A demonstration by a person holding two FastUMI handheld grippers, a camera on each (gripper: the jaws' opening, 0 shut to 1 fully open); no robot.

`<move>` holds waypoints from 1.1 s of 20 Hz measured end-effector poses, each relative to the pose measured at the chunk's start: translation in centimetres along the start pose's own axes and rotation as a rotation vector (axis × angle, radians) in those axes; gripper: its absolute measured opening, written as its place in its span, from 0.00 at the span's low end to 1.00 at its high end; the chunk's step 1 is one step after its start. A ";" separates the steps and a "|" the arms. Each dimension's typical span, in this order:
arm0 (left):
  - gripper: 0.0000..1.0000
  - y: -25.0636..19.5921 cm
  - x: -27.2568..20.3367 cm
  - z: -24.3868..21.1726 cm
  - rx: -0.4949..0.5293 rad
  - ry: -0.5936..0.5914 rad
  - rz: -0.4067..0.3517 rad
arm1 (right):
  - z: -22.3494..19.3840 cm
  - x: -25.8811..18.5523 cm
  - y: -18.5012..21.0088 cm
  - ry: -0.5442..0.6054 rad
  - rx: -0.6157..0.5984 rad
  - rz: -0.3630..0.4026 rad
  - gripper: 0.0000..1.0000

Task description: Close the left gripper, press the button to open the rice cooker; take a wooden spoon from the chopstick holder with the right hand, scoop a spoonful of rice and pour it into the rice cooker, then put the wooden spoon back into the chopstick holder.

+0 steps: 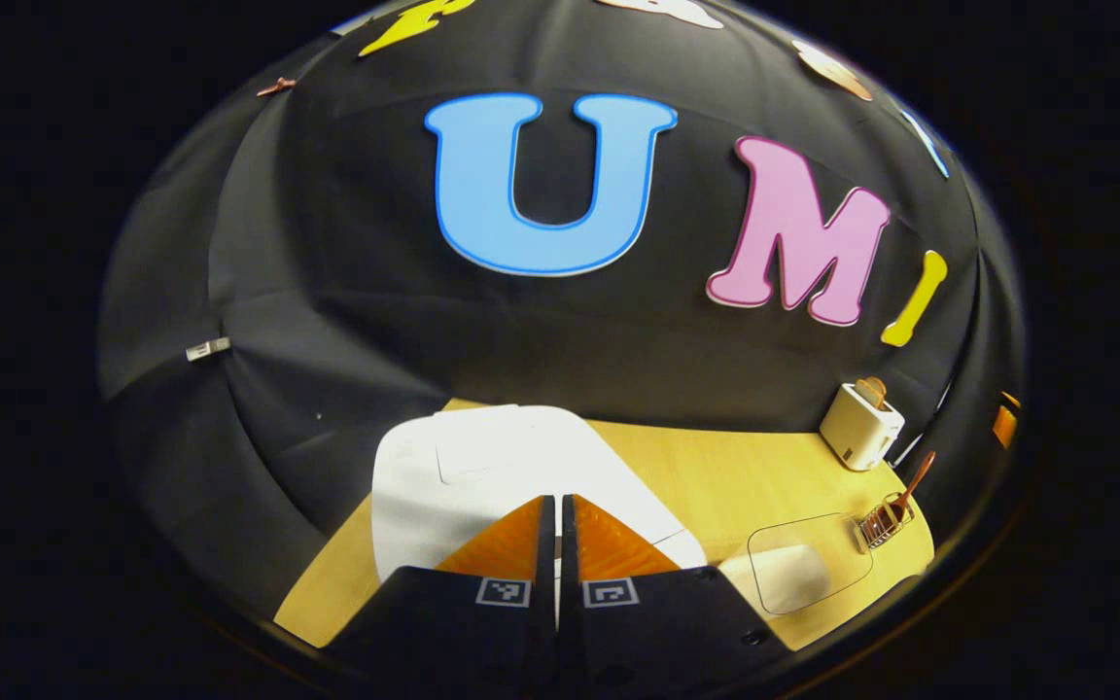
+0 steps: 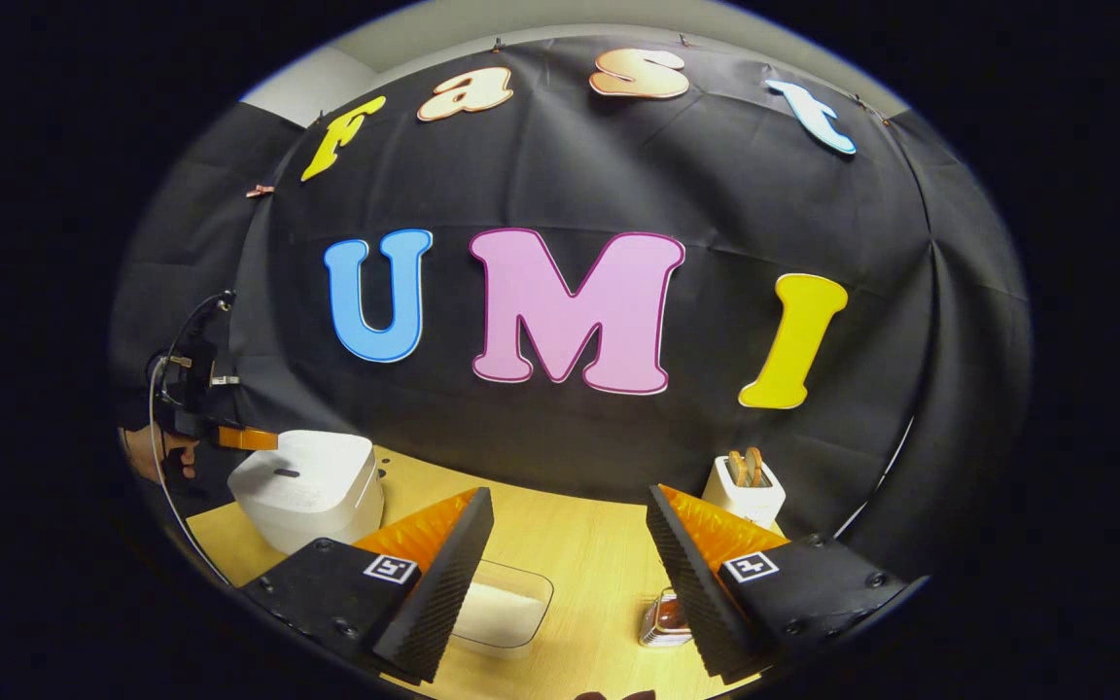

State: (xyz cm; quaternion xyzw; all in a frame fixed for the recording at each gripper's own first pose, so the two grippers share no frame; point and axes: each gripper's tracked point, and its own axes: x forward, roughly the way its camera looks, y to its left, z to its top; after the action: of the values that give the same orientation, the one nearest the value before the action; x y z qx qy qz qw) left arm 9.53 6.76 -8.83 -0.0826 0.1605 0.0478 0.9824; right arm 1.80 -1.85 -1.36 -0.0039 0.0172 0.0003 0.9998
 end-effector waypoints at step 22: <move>0.06 0.4 3.0 -4.1 -0.012 0.180 0.007 | -0.3 -0.4 -1.3 -0.001 0.024 -0.032 0.98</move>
State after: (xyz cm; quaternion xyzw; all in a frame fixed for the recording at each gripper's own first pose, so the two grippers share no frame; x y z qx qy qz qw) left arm 11.01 6.67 -13.71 -0.0918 0.2482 0.0445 0.9633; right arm 1.40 -3.19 -1.68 0.0078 0.0166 -0.0157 0.9997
